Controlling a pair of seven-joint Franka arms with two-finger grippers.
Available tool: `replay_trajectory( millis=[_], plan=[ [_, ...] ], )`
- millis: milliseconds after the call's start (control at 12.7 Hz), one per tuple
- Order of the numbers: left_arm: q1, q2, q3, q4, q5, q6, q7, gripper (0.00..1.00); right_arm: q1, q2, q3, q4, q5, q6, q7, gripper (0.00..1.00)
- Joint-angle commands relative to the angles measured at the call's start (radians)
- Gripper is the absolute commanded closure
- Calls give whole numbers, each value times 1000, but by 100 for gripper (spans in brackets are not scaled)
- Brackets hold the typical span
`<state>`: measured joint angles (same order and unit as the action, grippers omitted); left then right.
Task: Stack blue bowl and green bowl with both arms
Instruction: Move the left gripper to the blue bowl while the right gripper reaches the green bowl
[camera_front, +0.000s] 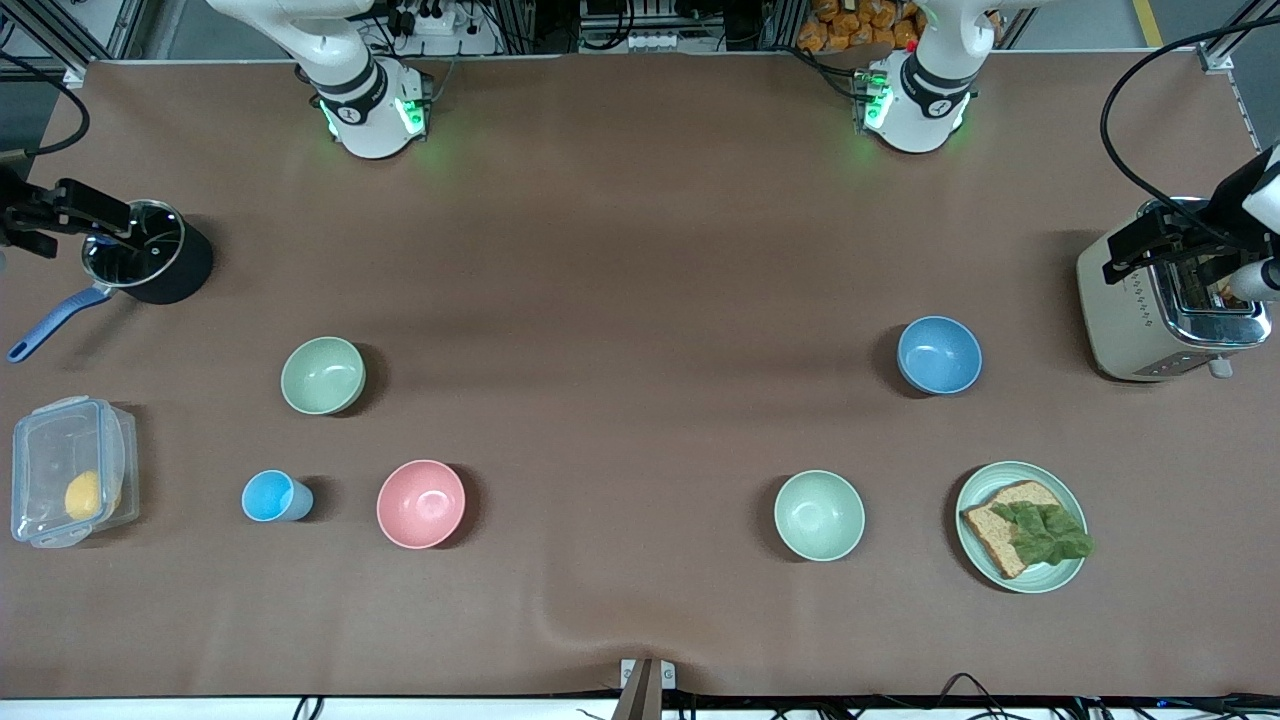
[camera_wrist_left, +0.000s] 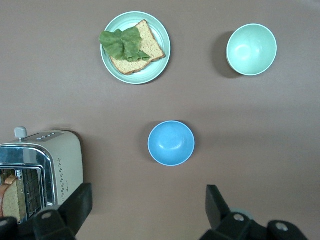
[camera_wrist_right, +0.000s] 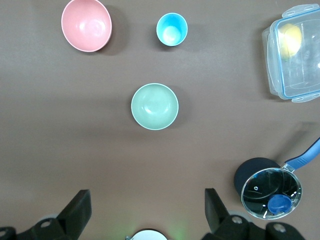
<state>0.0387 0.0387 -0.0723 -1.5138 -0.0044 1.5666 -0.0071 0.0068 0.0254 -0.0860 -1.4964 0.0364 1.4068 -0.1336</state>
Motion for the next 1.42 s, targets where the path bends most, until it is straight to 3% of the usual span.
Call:
replay_trajectory(
  millis=[0, 316, 553, 1026, 1342],
  plan=[
    [-2, 0, 5, 11, 3, -16, -2, 0, -7, 11, 6, 22, -13, -6, 12, 0],
    [44, 33, 11, 4, -17, -14, 10, 0, -7, 16, 3, 22, -13, -15, 11, 0],
    [44, 90, 9, -102, -14, 38, 10, 0, -7, 62, -3, 22, -13, -19, -3, 0],
    [43, 121, 8, -517, -8, 502, -7, 0, -47, 330, -1, -4, 20, 61, -55, 0],
    [46, 219, 5, -605, -6, 670, -5, 0, -68, 476, -3, -79, 40, 256, -115, 0]
  ],
)
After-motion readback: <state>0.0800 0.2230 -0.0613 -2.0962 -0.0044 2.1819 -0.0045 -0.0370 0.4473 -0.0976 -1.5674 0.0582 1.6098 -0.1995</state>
